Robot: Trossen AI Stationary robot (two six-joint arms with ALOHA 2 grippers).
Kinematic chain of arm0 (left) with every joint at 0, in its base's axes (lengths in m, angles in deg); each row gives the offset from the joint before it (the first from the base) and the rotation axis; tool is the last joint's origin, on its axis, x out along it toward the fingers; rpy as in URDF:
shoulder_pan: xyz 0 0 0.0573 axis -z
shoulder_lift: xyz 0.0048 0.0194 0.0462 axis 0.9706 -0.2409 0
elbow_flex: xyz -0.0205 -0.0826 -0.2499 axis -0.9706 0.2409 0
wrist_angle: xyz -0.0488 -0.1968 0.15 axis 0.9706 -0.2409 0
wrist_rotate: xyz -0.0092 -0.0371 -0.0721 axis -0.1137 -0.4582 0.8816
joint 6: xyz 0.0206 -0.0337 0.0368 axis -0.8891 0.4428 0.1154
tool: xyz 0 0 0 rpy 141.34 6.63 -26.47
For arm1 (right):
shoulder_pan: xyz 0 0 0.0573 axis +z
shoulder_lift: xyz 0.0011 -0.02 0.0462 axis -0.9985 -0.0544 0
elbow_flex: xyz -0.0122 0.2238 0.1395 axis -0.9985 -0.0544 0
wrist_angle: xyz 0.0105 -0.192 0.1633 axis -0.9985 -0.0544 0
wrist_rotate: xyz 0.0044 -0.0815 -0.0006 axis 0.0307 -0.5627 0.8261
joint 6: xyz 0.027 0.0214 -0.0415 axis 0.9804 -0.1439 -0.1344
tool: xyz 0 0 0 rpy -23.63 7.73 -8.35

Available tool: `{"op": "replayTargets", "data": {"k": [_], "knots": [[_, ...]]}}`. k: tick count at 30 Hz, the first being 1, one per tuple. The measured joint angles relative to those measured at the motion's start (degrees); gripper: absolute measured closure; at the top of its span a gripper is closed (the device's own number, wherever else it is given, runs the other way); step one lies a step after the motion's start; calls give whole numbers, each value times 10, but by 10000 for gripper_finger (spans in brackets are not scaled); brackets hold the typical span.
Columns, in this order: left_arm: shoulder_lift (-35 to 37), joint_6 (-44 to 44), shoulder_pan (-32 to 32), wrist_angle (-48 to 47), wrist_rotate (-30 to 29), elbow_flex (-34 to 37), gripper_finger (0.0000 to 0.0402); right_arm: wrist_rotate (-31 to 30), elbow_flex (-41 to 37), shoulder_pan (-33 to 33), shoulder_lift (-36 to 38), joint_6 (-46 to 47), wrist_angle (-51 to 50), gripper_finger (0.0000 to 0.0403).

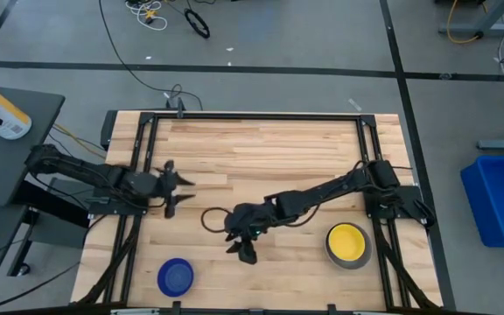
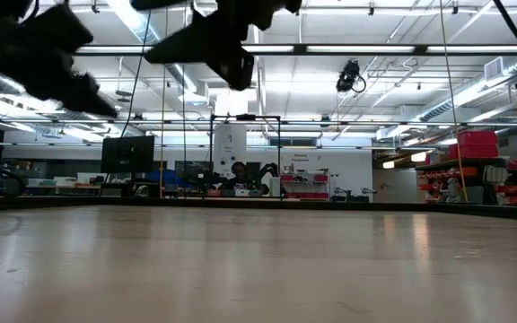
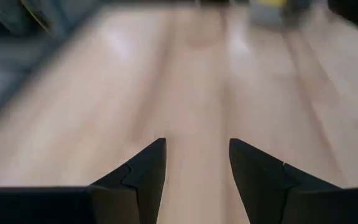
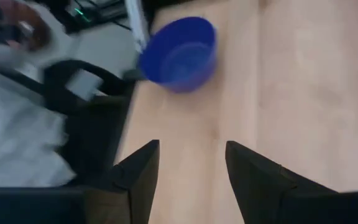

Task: Nest bowls inside each other
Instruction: Stack the dark blue bowl on top of the yellow bowl

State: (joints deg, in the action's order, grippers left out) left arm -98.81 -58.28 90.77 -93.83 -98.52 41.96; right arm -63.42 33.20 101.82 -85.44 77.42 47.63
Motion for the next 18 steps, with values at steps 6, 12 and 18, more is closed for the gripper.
{"op": "replayTargets", "data": {"k": [6,12,18], "knots": [[-20,161,57,-102,117,0,219,-51,-1,19,1,-38,-73,209],[-48,266,187,-92,120,-35,219,-97,-20,36,1,-37,-105,207],[-140,385,321,-91,64,-72,219,-117,-21,51,1,-22,-114,206]]}}
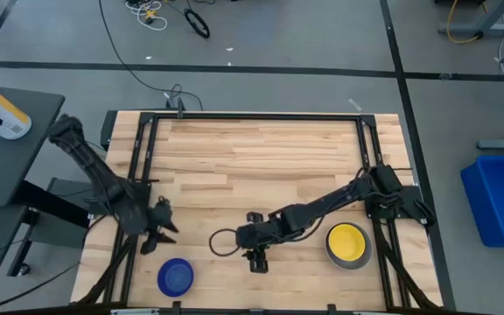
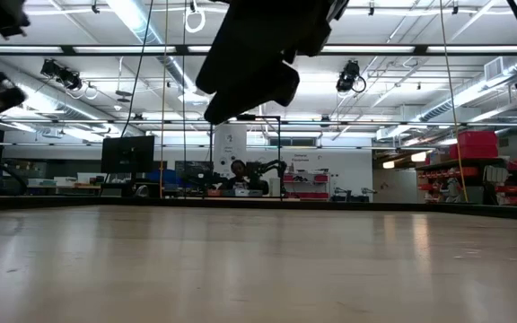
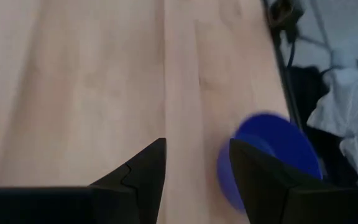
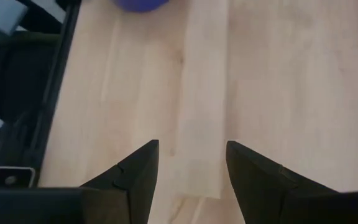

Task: Nest bowls inside each other
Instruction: Stack the dark blue bowl on top of the yellow bowl

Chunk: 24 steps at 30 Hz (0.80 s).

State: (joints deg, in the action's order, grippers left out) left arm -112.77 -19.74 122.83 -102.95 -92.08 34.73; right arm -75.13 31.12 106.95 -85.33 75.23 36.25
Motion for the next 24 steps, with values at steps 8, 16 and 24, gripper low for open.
{"op": "replayTargets", "data": {"k": [8,16,24], "knots": [[-181,111,117,32,-61,-50,219,-32,0,14,0,28,-20,207],[-322,172,152,33,-78,-101,219,-41,0,32,0,57,-18,210],[-372,211,151,41,-89,-101,225,-56,0,56,0,61,-16,213]]}}
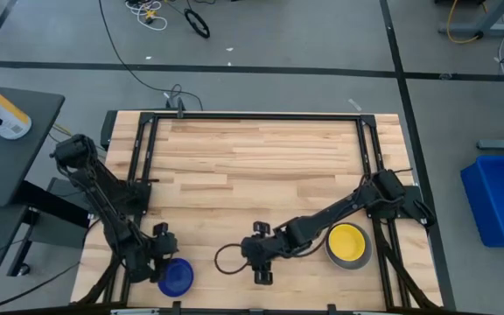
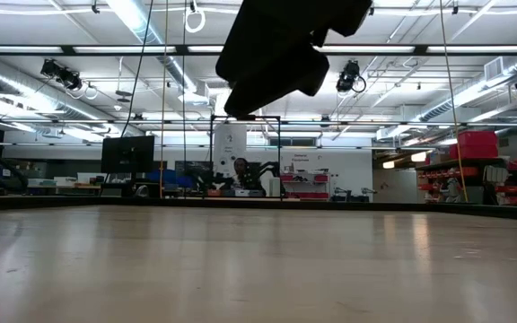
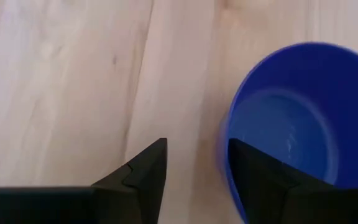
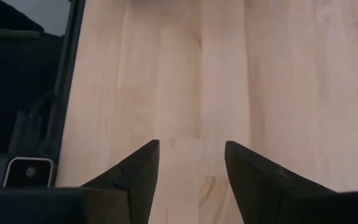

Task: Nest bowls inside each other
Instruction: Stack the dark blue bowl on top of the yellow bowl

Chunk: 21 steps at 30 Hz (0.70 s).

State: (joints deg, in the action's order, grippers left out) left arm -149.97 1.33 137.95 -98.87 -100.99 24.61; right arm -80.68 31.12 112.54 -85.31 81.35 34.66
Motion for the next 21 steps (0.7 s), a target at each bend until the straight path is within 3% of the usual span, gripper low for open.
{"op": "replayTargets", "data": {"k": [3,6,7,11,14,17,21], "knots": [[-1,1,0,15,-24,0,270,-18,0,11,0,5,-1,217],[-1,-6,-7,21,-60,0,367,-30,0,24,0,7,-1,221],[-1,-7,-10,20,-81,0,382,-33,0,27,0,10,-1,222],[-1,-48,-56,19,-163,0,394,-60,0,37,0,27,0,219],[-1,-127,-120,39,-220,0,396,-88,0,38,0,58,1,214],[-1,-254,-187,124,-270,0,396,-129,0,38,6,89,-16,210],[-1,-456,-260,280,-280,0,396,-210,0,35,30,115,-77,208]]}}
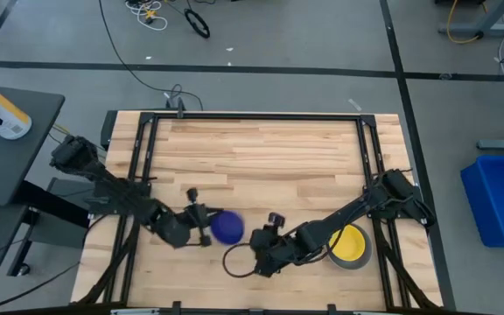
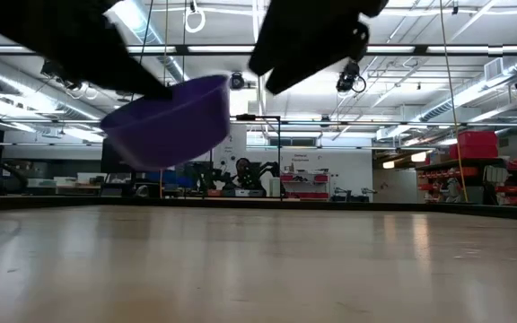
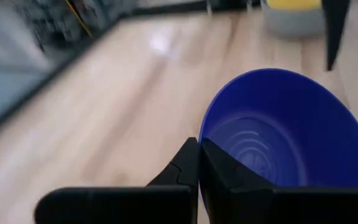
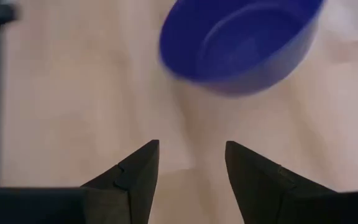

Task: Nest bowls inside each other
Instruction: Stack the dark blue bowl on top of the yellow bowl

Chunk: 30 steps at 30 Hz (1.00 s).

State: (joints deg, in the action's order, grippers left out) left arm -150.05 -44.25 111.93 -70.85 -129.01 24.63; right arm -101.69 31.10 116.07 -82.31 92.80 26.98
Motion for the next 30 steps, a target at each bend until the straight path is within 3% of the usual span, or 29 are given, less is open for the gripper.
{"op": "replayTargets", "data": {"k": [4,11,18,30], "knots": [[0,-108,-52,73,2,0,396,-80,0,-3,35,34,-58,208],[-33,-170,-86,140,2,1,397,-157,0,-25,72,74,-86,208],[-145,-240,-107,344,29,0,397,-145,0,-65,70,75,-96,207],[-165,-304,-124,446,30,-1,397,-84,-10,-83,70,102,-132,208]]}}
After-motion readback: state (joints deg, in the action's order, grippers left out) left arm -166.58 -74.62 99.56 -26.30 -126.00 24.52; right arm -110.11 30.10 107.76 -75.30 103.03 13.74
